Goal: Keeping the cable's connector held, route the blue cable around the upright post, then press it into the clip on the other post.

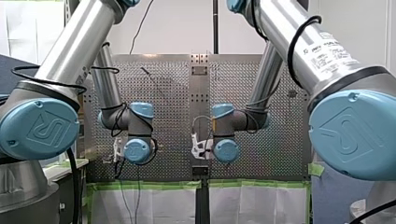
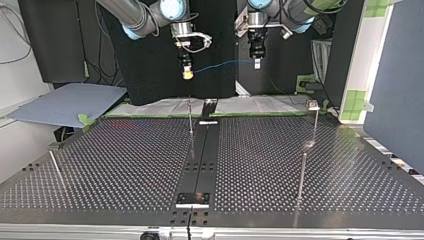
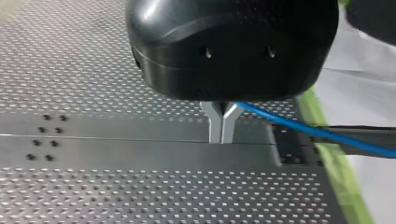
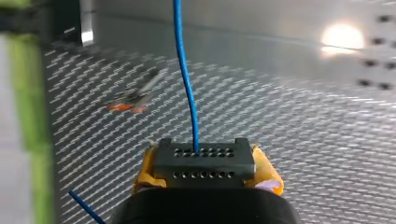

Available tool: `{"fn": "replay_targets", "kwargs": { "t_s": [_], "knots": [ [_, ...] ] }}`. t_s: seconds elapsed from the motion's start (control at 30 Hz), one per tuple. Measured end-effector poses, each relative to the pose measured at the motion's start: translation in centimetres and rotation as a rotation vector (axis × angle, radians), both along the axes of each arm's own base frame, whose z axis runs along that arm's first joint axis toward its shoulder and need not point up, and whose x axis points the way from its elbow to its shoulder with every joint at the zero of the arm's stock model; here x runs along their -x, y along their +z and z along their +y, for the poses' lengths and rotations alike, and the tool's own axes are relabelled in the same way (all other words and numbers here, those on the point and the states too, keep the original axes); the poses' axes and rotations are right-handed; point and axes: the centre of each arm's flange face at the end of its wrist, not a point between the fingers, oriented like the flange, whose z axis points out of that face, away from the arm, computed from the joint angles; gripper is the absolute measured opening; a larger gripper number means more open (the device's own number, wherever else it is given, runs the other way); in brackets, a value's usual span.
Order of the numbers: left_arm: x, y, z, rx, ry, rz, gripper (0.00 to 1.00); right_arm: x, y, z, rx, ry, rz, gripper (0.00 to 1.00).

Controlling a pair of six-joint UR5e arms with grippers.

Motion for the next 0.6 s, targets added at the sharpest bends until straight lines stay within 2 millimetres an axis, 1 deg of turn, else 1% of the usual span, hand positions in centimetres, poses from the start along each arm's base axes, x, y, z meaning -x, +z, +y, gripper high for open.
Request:
{"fn": "replay_targets", "kwargs": {
  "t_s": [0.07, 0.17, 0.5, 0.6],
  "knots": [
    [0.2, -0.2, 0.1, -0.014, 0.000, 0.020, 0.00, 0.4, -1.0, 0.3, -0.026, -0.007, 0.028, 0.00],
    [0.5, -0.4, 0.3, -0.029, 0.000, 0.045, 0.00, 0.6, -1.6, 0.5, -0.046, -0.011, 0.050, 0.00],
    [0.7, -0.5, 0.4, -0.040, -0.002, 0.062, 0.00, 0.8, -1.8, 0.6, -0.054, -0.012, 0.060, 0.00],
    [0.8, -0.1, 0.1, -0.036, -0.019, 0.060, 0.00, 0.7, -1.5, 0.4, -0.057, -0.021, 0.054, 0.00]
  ]
}}
